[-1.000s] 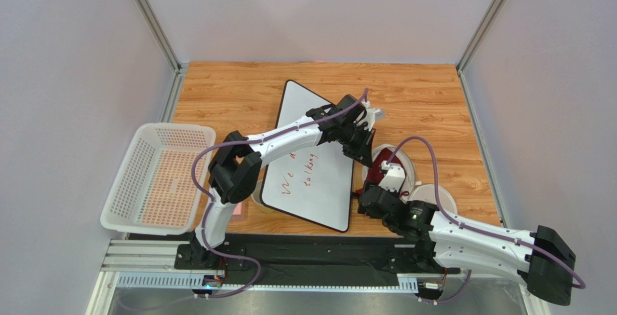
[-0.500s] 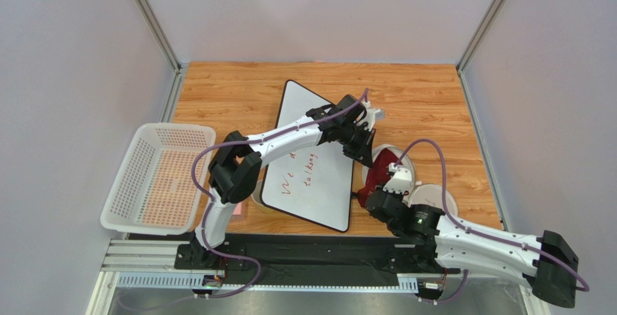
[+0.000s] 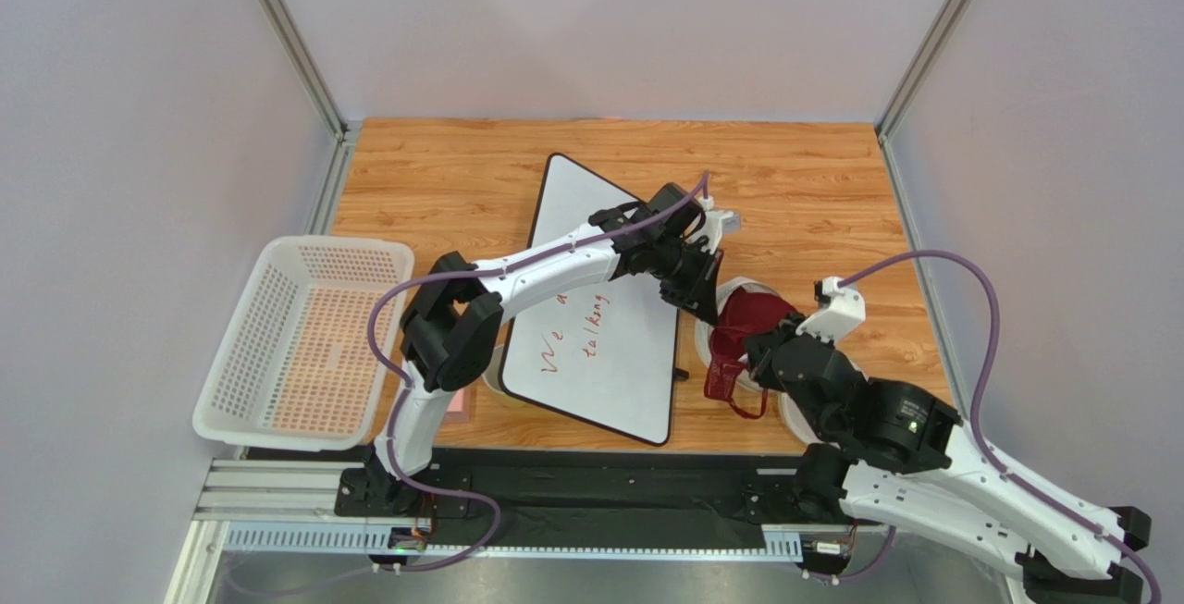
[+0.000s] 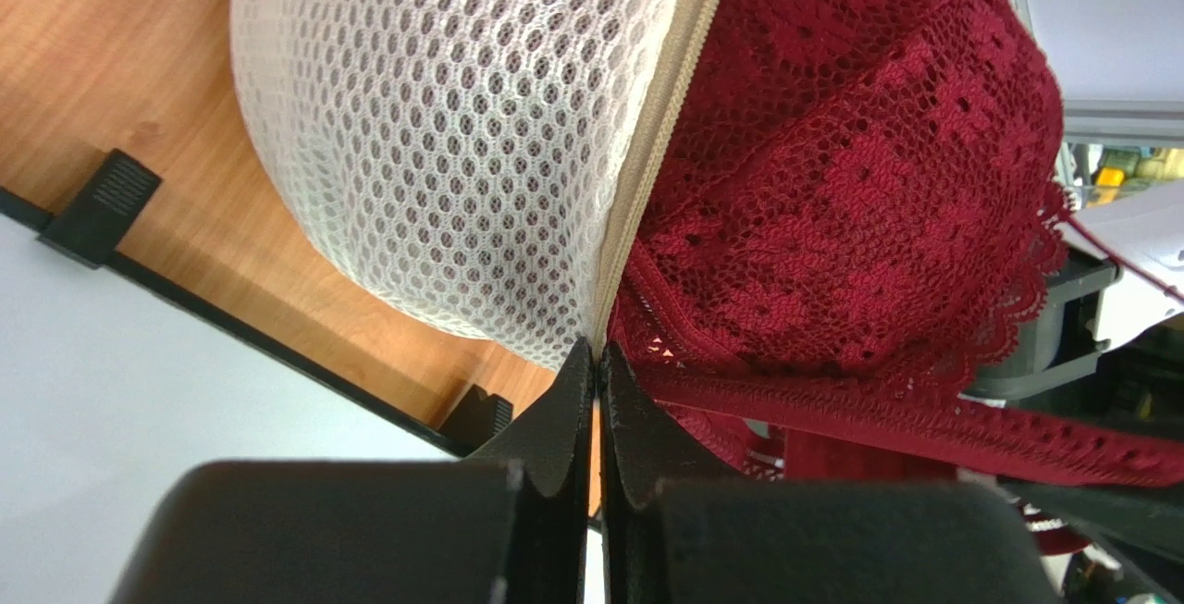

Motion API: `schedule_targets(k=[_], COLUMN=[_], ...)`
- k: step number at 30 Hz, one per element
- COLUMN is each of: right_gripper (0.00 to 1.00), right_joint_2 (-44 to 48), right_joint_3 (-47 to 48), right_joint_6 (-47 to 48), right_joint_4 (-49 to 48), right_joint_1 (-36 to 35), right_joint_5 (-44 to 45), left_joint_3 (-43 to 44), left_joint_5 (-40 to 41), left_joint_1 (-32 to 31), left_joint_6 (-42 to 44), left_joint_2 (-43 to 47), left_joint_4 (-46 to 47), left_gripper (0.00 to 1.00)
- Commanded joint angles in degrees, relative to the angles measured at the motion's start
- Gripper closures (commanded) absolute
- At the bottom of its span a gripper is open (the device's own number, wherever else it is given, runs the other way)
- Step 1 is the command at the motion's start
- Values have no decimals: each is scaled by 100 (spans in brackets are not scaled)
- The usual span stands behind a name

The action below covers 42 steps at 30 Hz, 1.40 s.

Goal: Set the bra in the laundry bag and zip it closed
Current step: Place the bra in the laundry bag.

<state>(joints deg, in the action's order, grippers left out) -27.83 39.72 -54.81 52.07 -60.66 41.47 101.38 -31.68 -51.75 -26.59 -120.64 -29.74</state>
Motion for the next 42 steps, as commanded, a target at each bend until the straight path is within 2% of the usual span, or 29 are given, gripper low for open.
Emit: schedule_targets(k=[1, 6, 8, 11, 15, 20, 30, 32, 33, 36, 37, 41, 42], right_gripper=[100, 100, 100, 100, 100, 100, 100, 93, 83, 68, 59, 42, 34], right_joint_2=[-608, -1075, -1197, -1373, -1751, -2673, -4607, -4801, -4819, -4670, -4443, -3862, -3600], right_joint_3=[614, 449, 370, 273, 106, -237, -211, -36, 0, 211, 228, 360, 378], right_joint_6=[811, 1639, 1745, 1728, 1763, 1693, 1604, 1692, 1745, 1842, 1833, 1816, 1763], right_joint_4=[172, -706, -944, -1146, -1524, -2376, -3089, -2905, -2765, -2292, -2176, -1403, -1115], right_joint_1=[650, 2300, 2663, 2999, 3262, 3657, 4080, 4080, 4089, 4115, 4124, 4168, 4159], right_joint_5=[380, -1402, -2208, -2765, -3189, -3698, -3593, -3611, -3646, -3945, -3997, -4402, -4394], left_joint_3=[-127, -172, -172, -198, -233, -268, -268, -260, -242, -207, -207, -180, -172], left_joint_5=[13, 13, 13, 22, -57, -154, -330, -321, -321, -312, -312, -330, -330], left_joint_1=[-28, -81, -81, -81, -90, -108, -134, -134, -134, -125, -134, -81, -81], left_joint_6=[66, 31, 22, 48, 57, 31, -75, -75, -75, -57, -57, -74, -83], left_joint_2=[322, 383, 392, 427, 471, 489, 480, 480, 471, 427, 410, 348, 339], left_joint_4=[108, 135, 135, 135, 135, 170, 240, 249, 240, 240, 240, 258, 267], left_gripper=[100, 100, 100, 100, 100, 100, 100, 100, 100, 100, 100, 100, 100])
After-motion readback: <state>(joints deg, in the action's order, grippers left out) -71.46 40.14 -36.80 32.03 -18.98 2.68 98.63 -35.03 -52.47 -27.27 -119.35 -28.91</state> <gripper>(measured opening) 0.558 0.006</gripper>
